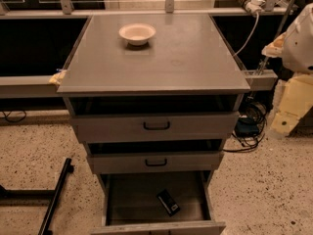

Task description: Pick rxbar chocolate from bottom drawer and place on counter

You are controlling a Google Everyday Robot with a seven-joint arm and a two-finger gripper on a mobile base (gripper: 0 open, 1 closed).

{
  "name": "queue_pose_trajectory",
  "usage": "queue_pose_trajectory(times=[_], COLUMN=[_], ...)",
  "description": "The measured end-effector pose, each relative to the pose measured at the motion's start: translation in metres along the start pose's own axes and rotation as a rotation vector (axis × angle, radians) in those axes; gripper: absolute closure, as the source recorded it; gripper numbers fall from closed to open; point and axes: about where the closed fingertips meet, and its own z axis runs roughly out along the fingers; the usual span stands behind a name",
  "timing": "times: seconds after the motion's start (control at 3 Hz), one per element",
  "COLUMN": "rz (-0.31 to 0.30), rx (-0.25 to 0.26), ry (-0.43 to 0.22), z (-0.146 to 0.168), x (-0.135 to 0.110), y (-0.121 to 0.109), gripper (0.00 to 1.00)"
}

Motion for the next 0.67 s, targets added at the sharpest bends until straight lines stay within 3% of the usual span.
queue_pose_trajectory(times=[0.33,0.67], rz=[0.000,0.003], rx=[0.000,-0.003], ry=[0.000,-0.008], z=[0.0000,0.0028], x=[0.0000,-0.0009], y=[0.0000,0.0009], gripper=[0.00,0.10])
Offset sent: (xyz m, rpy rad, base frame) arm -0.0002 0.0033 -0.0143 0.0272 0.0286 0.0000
